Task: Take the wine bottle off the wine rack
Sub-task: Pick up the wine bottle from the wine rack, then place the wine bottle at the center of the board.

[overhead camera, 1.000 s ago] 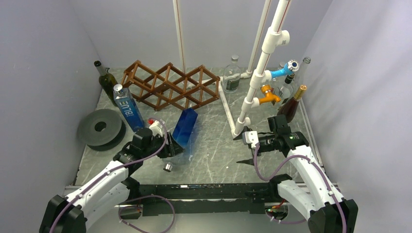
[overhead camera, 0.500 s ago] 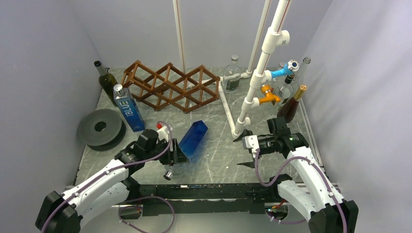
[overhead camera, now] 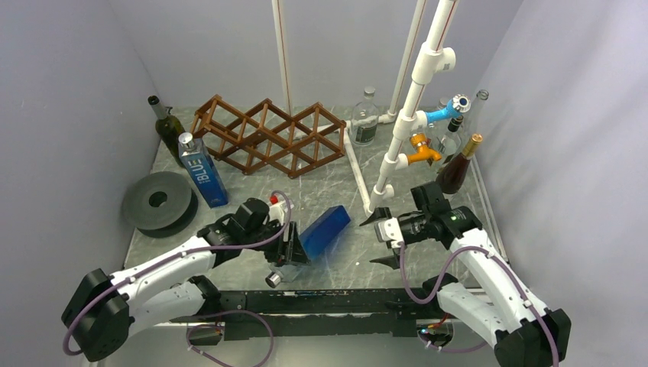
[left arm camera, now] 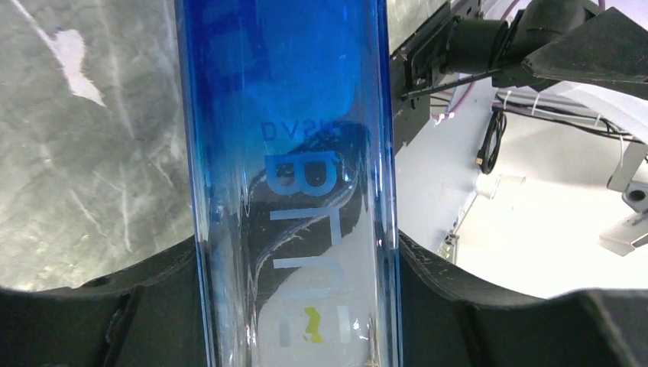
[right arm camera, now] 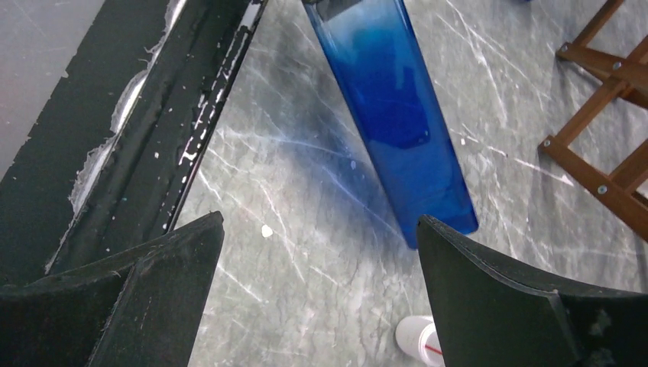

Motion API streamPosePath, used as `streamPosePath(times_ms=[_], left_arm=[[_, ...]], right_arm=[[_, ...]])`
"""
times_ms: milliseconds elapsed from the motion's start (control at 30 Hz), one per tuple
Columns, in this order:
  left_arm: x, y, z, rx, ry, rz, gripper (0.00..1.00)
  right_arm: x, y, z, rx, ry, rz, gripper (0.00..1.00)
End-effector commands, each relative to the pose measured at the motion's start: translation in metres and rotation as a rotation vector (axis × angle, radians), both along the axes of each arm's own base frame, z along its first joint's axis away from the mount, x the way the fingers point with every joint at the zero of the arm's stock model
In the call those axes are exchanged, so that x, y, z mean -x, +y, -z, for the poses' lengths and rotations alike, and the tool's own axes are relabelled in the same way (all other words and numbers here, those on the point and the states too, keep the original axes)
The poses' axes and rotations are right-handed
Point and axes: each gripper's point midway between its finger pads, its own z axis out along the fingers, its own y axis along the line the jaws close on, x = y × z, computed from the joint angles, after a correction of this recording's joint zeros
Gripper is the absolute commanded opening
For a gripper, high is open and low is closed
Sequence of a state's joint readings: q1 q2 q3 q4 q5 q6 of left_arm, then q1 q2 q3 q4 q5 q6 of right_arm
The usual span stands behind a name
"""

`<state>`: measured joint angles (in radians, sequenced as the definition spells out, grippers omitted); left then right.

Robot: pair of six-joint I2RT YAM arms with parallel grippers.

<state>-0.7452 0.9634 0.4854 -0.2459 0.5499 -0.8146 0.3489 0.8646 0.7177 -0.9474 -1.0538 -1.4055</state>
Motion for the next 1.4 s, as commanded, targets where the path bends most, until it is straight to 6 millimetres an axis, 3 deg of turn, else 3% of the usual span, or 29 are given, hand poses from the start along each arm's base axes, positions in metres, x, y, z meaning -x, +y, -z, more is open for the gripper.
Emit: streamPosePath(times_ms=[0,500,933,1233,1367], left_arm=[[-0.009,-0.041,-0.087,0.269,-0.195,0.124,0.0],[0.01,-0.071,-0.097,0.324,-0.119,0.258,0.0],[0.014,-0.091,-0.102,0.359,-0.082,0.336,0.0],[0.015,-0.1,-0.108,0.393,-0.051,0.378,0.0],[0.016,-0.103,-0.106,0.396,-0.033,0.397,0.0]], right_arm=[[-0.006,0.016,-0.021,-0.046,-0.061,-0.049,1.0],[-0.011,0.043,0.001,0.092,-0.085,-0.078,1.0],[-0.017,0.047,0.03,0.144,-0.105,-0.038,0.99],[-0.013,0.044,0.053,0.181,-0.125,-0.049,0.94],[-0.01,0.043,0.059,0.194,-0.133,-0.062,0.86]])
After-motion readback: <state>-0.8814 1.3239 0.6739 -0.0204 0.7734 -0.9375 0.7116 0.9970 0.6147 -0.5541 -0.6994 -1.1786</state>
